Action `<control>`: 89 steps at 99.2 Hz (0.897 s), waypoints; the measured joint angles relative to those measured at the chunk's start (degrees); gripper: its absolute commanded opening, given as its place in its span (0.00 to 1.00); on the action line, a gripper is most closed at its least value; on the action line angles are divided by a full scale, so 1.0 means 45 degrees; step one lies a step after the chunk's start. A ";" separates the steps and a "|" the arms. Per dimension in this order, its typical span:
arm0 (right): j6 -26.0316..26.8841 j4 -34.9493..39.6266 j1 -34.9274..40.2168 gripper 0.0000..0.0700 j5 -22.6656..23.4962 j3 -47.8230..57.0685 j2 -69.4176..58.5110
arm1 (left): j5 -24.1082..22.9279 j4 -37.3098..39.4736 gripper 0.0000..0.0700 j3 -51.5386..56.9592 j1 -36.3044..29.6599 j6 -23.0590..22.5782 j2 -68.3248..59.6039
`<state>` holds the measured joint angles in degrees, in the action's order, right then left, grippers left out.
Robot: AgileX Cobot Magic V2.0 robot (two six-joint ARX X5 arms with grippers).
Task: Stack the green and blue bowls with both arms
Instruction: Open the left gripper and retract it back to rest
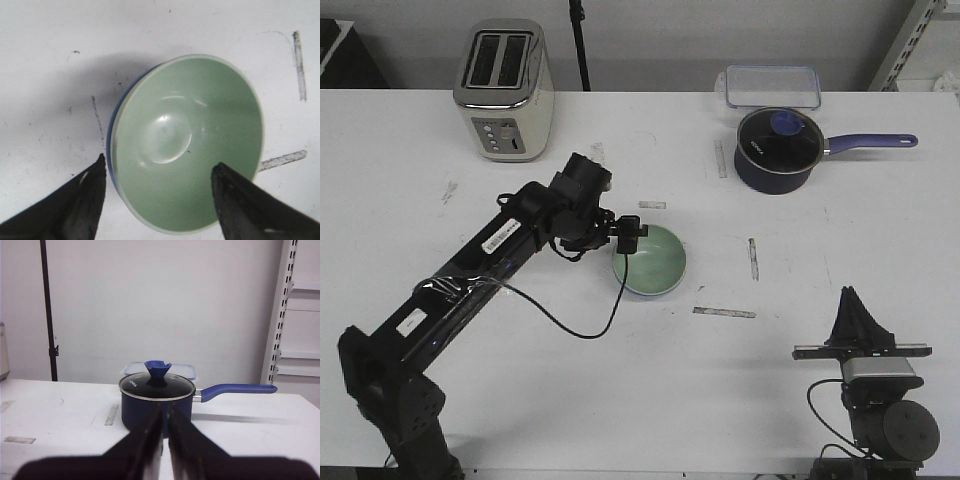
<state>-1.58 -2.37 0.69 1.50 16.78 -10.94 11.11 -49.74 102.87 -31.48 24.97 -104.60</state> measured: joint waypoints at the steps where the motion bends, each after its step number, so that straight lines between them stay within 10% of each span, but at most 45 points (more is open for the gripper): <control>1: 0.0000 0.0000 0.0000 0.02 -0.0005 0.0000 0.0000 | 0.0000 0.0015 0.58 0.0000 0.0015 0.0000 0.0039; 42: 0.0000 0.0000 0.0000 0.02 0.0000 0.0000 0.0000 | -0.0010 0.4527 0.38 -0.4507 0.1161 -0.0520 0.3337; 58: 0.0005 0.0000 0.0000 0.02 -0.0005 0.0000 0.0000 | -0.0058 0.6897 0.00 -0.6887 0.1778 -0.1122 0.5178; 89: 0.0019 0.0000 0.0000 0.02 -0.0005 0.0000 0.0000 | -0.1268 1.3294 0.00 -1.2730 0.2569 -0.2472 0.9117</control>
<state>-1.50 -2.37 0.69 1.48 16.78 -10.94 5.41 10.09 45.58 -19.92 13.85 -63.57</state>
